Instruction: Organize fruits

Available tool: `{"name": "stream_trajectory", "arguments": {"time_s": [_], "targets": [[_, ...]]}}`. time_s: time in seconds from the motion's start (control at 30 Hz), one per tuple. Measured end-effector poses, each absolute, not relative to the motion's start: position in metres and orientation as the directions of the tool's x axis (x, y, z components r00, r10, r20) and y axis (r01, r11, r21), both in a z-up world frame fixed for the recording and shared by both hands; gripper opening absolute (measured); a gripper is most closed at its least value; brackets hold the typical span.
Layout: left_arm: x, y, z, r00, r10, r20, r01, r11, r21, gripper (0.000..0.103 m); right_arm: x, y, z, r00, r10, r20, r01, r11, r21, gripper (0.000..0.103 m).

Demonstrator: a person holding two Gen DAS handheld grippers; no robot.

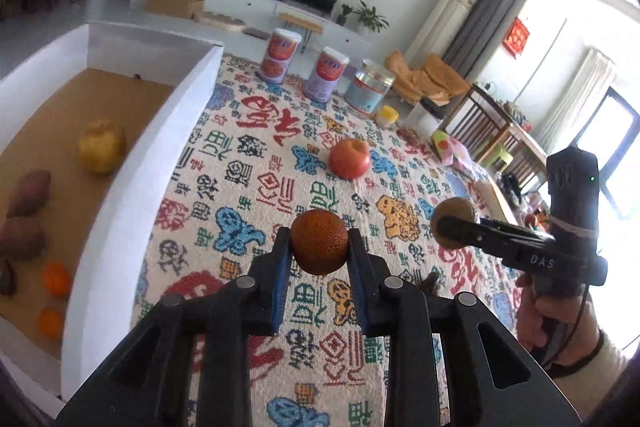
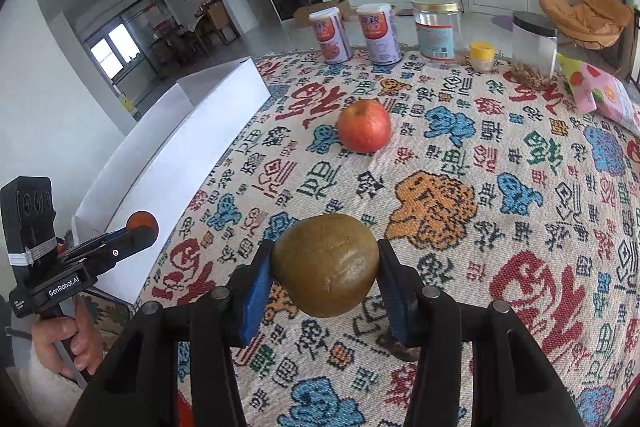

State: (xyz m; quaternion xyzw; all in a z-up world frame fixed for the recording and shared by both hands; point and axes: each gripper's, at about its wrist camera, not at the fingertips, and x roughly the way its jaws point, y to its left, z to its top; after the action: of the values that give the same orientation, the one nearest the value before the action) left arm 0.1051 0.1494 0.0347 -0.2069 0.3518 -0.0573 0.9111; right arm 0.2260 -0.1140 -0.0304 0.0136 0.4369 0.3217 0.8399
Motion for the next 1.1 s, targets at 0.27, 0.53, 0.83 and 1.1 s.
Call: {"name": "stream_trajectory", "arguments": {"time_s": [0.27, 0.53, 0.83, 1.1], "targets": [[0.098, 0.275, 0.022, 0.682, 0.031, -0.731, -0.359, 0.885, -0.296, 0.027, 0.198, 0.107, 0.012, 0.212, 0.705, -0.676, -0.781, 0.538, 0.317, 0.05], [0.11, 0.307, -0.034, 0.551, 0.031, -0.834, -0.463, 0.843, -0.274, 0.051, 0.203, 0.228, -0.045, 0.13, 0.56, -0.818, -0.799, 0.547, 0.248, 0.05], [0.086, 0.264, 0.048, 0.733, 0.147, -0.664, -0.384, 0.895, -0.226, 0.089, 0.2, 0.153, 0.038, 0.341, 0.708, -0.619, -0.764, 0.592, 0.256, 0.08], [0.117, 0.139, 0.014, 0.727, -0.055, -0.684, -0.138, 0.965, -0.224, 0.094, 0.214, -0.024, 0.025, 0.653, 0.462, -0.599, -0.61, 0.79, -0.056, 0.096]]}}
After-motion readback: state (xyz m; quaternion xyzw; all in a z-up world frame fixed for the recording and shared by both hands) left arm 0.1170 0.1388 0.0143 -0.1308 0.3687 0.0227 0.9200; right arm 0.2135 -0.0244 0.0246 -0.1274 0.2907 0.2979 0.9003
